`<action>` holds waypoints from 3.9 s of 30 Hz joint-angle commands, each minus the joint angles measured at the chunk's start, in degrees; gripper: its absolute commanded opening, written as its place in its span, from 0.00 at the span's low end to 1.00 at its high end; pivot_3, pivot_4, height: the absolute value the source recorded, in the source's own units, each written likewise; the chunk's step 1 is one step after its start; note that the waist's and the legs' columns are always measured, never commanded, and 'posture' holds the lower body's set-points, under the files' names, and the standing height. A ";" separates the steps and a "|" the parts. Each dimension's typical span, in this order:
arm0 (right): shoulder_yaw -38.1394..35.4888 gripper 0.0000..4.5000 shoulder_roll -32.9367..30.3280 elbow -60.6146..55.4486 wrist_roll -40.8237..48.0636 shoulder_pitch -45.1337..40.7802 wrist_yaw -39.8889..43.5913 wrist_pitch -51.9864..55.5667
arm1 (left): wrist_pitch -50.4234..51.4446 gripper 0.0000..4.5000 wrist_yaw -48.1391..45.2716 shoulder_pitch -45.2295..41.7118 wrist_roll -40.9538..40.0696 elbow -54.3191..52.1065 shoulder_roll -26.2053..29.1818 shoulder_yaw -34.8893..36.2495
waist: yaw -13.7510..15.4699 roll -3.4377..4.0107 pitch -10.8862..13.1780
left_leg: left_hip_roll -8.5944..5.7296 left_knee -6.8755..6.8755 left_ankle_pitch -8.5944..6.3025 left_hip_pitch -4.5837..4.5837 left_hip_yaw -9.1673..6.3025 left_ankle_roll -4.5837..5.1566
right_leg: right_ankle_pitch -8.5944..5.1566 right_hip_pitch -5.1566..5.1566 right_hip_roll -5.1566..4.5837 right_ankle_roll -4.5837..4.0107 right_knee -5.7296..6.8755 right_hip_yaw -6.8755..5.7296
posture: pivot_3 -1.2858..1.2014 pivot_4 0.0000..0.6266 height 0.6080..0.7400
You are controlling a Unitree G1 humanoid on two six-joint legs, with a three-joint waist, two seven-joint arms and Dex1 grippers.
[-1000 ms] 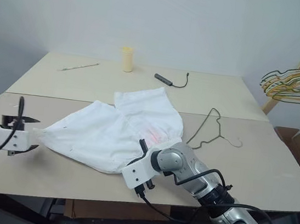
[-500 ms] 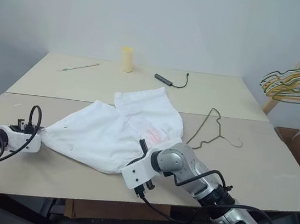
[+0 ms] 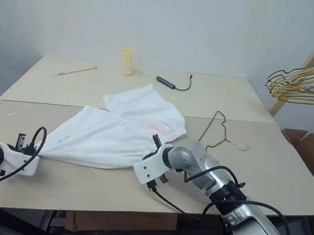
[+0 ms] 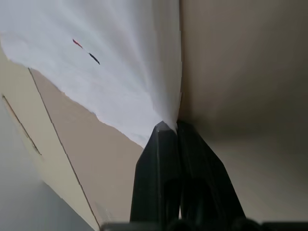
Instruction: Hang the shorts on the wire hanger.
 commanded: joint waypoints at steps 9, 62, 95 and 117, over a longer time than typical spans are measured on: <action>-0.55 0.00 -2.22 10.72 -2.64 -6.76 -4.26 -12.18 | 27.37 0.01 -18.94 23.25 -4.90 -38.09 -2.37 17.14 | 0.63 -0.06 -0.03 | 0.06 -0.09 0.01 -0.18 0.10 0.01 | -0.07 -0.36 0.11 -0.13 0.15 0.15 | 0.53 0.00 1.00; -25.16 1.00 10.74 17.92 16.54 -1.51 -28.23 43.27 | 41.06 0.99 -25.10 -1.93 -50.42 -42.65 -26.62 18.52 | -4.31 0.00 -0.09 | 0.47 -0.09 -0.01 -0.08 -0.02 0.02 | -0.01 -0.28 0.77 -0.48 0.21 0.40 | 0.47 0.00 1.00; -44.21 1.00 19.77 27.36 33.39 -13.71 -37.24 60.75 | 37.76 0.99 -23.16 -1.96 -53.63 -43.20 -24.48 17.06 | -8.65 0.31 0.11 | 0.33 -0.16 -0.02 -0.17 -0.49 0.03 | 0.01 -0.04 0.64 -0.25 -0.10 0.31 | 0.48 0.00 1.00; -45.64 1.00 22.43 33.43 36.49 -11.19 -46.99 63.02 | 38.29 0.99 -22.64 -1.96 -52.85 -44.17 -24.39 15.37 | -8.92 0.36 0.14 | 0.34 -0.16 -0.02 -0.06 -0.66 0.03 | 0.00 0.09 0.70 -0.24 -0.08 0.23 | 0.47 0.00 1.00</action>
